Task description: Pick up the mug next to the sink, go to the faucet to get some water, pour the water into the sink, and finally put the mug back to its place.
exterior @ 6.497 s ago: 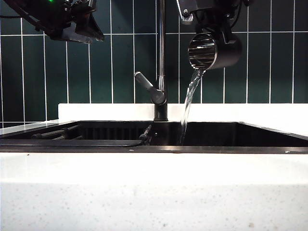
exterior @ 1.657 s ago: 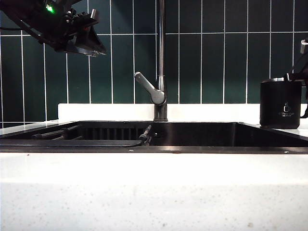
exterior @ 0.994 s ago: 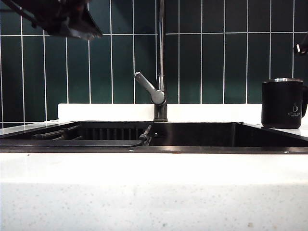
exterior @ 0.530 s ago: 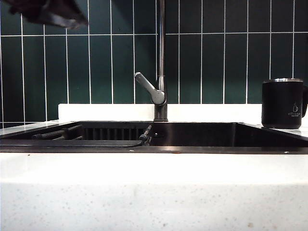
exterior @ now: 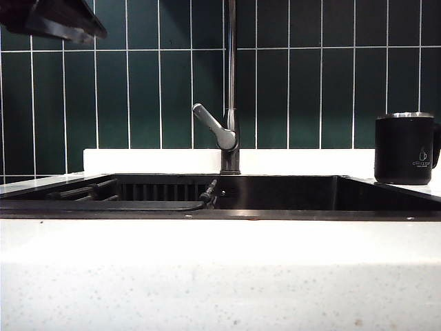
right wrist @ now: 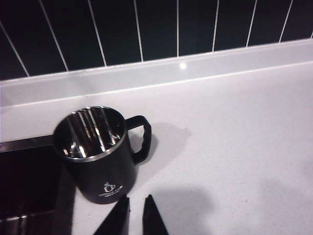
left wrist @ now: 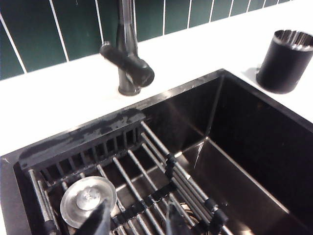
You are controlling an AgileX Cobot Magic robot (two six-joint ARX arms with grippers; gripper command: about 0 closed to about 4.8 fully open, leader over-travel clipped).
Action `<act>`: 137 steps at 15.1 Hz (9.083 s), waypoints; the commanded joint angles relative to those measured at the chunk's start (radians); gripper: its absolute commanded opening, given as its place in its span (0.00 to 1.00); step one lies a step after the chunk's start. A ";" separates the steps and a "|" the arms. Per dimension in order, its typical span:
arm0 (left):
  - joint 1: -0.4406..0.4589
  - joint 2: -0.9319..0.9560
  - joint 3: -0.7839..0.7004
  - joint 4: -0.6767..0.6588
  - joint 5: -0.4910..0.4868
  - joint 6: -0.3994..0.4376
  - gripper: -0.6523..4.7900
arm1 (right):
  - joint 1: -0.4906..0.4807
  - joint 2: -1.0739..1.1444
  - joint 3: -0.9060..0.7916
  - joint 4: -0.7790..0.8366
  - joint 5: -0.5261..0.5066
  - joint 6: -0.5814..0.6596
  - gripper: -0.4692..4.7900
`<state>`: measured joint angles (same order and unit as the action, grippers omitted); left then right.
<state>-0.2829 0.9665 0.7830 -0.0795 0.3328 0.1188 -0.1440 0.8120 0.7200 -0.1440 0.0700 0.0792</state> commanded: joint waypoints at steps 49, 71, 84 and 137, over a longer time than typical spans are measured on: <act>-0.002 -0.813 -0.403 -0.271 -0.252 -0.120 0.11 | 0.106 -0.704 -0.230 -0.354 -0.105 -0.031 0.18; -0.002 -0.811 -0.626 -0.035 -0.344 -0.120 0.11 | 0.106 -0.703 -0.637 0.091 -0.113 -0.034 0.08; -0.001 -0.812 -0.639 -0.047 -0.348 -0.127 0.11 | 0.105 -0.704 -0.709 0.320 -0.121 -0.080 0.08; 0.035 -0.960 -0.776 0.032 -0.445 -0.127 0.11 | 0.105 -0.814 -0.710 0.267 -0.116 -0.080 0.08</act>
<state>-0.2600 0.0036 0.0032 -0.0776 -0.1169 -0.0021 -0.0399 0.0006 0.0078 0.1131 -0.0463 0.0021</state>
